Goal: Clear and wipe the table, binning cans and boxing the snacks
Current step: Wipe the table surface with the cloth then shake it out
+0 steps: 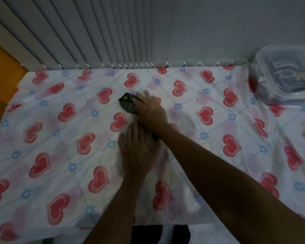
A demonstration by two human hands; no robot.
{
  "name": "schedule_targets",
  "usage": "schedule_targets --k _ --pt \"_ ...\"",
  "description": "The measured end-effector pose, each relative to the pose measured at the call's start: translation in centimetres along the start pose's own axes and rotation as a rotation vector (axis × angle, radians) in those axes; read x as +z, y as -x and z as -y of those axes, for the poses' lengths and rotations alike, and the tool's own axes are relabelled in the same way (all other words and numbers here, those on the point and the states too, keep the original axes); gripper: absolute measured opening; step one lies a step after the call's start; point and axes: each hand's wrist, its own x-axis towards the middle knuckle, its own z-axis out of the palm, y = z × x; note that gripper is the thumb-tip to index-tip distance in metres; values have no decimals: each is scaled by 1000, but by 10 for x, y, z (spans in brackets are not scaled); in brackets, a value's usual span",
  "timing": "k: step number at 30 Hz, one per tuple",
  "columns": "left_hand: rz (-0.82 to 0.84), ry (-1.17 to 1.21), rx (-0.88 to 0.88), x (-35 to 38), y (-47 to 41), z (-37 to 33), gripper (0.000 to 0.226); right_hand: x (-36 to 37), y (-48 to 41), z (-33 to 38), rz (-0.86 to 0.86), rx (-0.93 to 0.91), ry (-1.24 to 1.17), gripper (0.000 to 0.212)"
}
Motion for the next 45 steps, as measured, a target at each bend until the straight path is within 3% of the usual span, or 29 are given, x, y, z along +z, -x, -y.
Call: schedule_targets --k 3,11,15,25,35,41,45 --pt "9 14 -35 -5 -1 -7 79 -8 10 -38 -117 166 26 41" --pt "20 -19 -34 -4 1 -10 78 -59 67 -155 -148 640 88 47" --pt "13 -57 -18 -1 1 -10 78 -82 110 -187 -203 768 77 48" --pt "-27 -68 -5 3 4 -9 77 -100 204 -225 -253 901 126 42" --pt "5 -30 6 1 4 -6 79 -103 285 -192 -370 1024 113 41" --pt "17 -13 -2 2 5 -3 78 -121 285 -171 -362 1008 -13 53" --pt "14 -8 3 1 4 -5 77 -151 249 -117 -461 801 -73 46"
